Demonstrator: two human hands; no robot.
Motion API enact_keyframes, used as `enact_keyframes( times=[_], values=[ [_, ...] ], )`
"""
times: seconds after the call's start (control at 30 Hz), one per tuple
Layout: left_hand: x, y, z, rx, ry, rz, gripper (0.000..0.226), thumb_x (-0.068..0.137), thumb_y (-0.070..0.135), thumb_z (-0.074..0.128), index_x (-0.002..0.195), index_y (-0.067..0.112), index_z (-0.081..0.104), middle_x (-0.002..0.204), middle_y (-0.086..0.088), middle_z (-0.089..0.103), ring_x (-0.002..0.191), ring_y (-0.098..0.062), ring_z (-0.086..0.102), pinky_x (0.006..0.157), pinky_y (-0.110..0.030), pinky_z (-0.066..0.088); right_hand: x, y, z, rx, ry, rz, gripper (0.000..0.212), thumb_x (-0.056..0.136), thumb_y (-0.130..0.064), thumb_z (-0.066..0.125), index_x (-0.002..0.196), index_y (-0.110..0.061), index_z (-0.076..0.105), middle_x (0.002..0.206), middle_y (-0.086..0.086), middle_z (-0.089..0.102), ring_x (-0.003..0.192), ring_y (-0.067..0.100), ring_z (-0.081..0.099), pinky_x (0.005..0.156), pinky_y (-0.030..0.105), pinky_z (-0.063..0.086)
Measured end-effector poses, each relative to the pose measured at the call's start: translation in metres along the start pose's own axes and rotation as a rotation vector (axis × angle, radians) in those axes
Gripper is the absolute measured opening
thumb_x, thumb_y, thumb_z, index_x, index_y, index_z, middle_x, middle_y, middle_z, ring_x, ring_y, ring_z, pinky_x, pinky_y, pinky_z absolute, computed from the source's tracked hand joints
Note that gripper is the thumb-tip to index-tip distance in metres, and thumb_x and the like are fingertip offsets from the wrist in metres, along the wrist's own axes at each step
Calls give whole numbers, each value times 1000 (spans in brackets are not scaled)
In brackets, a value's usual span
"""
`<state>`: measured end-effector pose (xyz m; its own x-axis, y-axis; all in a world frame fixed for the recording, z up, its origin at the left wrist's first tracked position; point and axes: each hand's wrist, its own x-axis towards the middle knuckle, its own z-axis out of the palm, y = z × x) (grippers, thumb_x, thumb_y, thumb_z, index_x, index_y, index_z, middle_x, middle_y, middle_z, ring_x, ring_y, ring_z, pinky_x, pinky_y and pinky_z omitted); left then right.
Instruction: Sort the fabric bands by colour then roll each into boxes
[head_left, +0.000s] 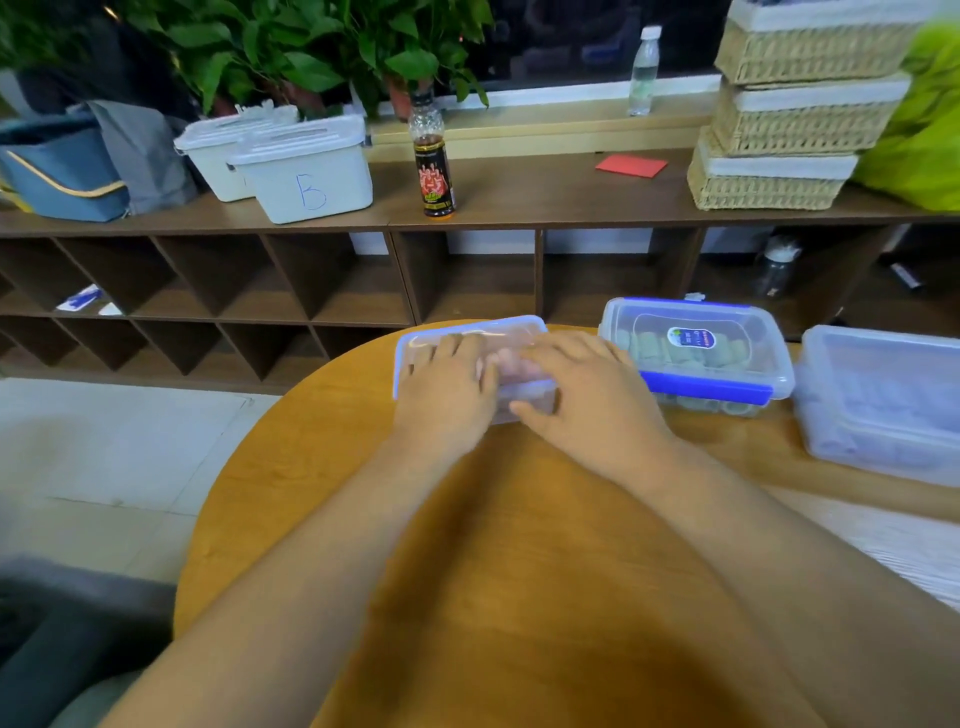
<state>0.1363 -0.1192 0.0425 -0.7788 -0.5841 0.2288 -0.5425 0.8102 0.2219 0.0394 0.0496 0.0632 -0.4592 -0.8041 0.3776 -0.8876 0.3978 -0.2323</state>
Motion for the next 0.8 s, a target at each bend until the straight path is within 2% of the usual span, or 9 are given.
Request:
enact_keyframes(
  times=[0.07,0.13,0.23,0.33,0.4,0.47,0.63,0.8],
  values=[
    [2,16,18,46,-68,-39,50,108,53,30,153,34,42,157,-3,45,143,-38,37,120,-52,29,-25,35,-14,-55,80,142,47,96,-55,60,139,-35,61,145,-8,58,137,22,48,117,47,36],
    [7,21,28,65,-100,-51,54,107,56,26,154,33,38,160,-8,40,145,-41,33,123,-58,24,-51,78,-27,-183,103,301,50,100,-56,52,141,-30,59,148,0,57,138,30,46,115,54,38],
    [24,19,34,1,-95,-30,48,107,54,28,142,27,49,150,-10,47,140,-39,37,119,-57,29,-86,133,-45,-351,117,542,57,99,-62,43,142,-28,57,150,11,55,142,41,41,110,63,36],
    [33,13,36,-11,-52,-10,44,106,49,32,133,21,52,140,-10,53,134,-36,42,115,-54,34,-107,162,-57,-363,-12,751,68,101,-74,29,154,-34,46,161,14,44,148,45,34,112,73,29],
    [34,16,37,13,-39,-1,41,106,44,34,132,17,52,139,-10,55,133,-35,44,115,-53,33,-116,173,-56,-408,-100,767,82,96,-84,13,163,-39,32,169,11,35,153,43,30,116,71,26],
    [33,20,37,42,-29,19,41,106,43,34,133,17,52,139,-9,55,132,-33,45,115,-51,34,-116,181,-54,-403,-97,716,88,94,-87,2,165,-41,28,170,8,34,155,39,30,118,68,25],
    [36,27,42,60,-8,71,59,97,53,15,134,25,51,138,-1,57,130,-27,48,115,-48,36,-110,193,-51,-384,-80,641,94,87,-91,0,164,-43,27,170,6,33,156,37,28,118,69,26],
    [32,36,44,97,-15,56,53,103,50,20,140,26,49,141,0,56,134,-26,48,118,-47,36,-109,196,-51,-388,-85,633,98,85,-94,2,164,-42,25,170,8,33,155,38,28,117,70,26]
  ],
)
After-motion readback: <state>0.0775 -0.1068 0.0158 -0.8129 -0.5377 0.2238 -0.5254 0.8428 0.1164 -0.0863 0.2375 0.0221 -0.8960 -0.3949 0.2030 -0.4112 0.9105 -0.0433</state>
